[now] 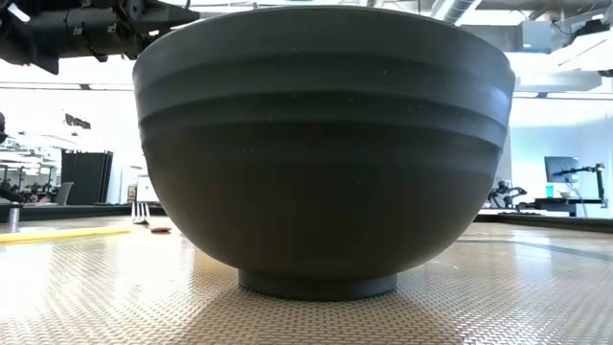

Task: Pick & Place Utensil
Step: Put the white orange fork into the black bowl on the transparent mat

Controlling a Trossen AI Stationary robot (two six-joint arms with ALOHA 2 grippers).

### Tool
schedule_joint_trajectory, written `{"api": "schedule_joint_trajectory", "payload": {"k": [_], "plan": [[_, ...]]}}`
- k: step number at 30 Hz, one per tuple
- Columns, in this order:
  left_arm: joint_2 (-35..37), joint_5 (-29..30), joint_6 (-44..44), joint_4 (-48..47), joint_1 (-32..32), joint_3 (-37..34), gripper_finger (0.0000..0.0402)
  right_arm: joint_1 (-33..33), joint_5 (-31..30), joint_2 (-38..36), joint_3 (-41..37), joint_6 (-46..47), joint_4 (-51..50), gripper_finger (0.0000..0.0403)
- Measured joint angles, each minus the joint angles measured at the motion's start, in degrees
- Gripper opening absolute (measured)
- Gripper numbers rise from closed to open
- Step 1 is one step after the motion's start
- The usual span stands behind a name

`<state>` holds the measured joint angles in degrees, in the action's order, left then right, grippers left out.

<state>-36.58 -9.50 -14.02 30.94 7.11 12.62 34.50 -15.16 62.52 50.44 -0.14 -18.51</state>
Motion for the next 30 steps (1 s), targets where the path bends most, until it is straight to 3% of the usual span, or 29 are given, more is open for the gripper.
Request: {"api": "schedule_joint_trajectory", "payload": {"k": [7,14,18,22,25,27,30], "plan": [[-3.2,0.0,0.0,0.2,0.0,0.0,0.0114,-8.4,0.1,-8.7,-15.3,-0.2,15.6,0.0074],[-5.6,-0.3,0.2,2.0,-1.2,1.0,0.0105,-16.8,5.4,-9.5,-17.4,3.0,16.1,0.0074],[-8.5,-1.6,7.1,0.7,-6.6,6.5,0.0089,-19.4,6.8,-7.9,-17.5,3.0,16.4,0.0074],[-11.7,1.5,14.9,-15.4,-13.0,17.1,0.0082,-20.8,9.4,-6.9,-17.5,3.1,16.4,0.0074],[-14.5,11.8,15.3,-35.8,-16.4,25.0,0.0086,-20.8,10.8,-7.0,-17.5,3.1,16.6,0.0074],[-16.4,17.6,14.0,-46.9,-17.9,27.5,0.0093,-20.8,10.9,-7.1,-17.5,3.1,16.5,0.0074],[-18.7,18.6,11.2,-54.3,-19.0,27.9,0.0105,-20.7,10.9,-7.1,-17.5,3.2,16.5,0.0074]]}}
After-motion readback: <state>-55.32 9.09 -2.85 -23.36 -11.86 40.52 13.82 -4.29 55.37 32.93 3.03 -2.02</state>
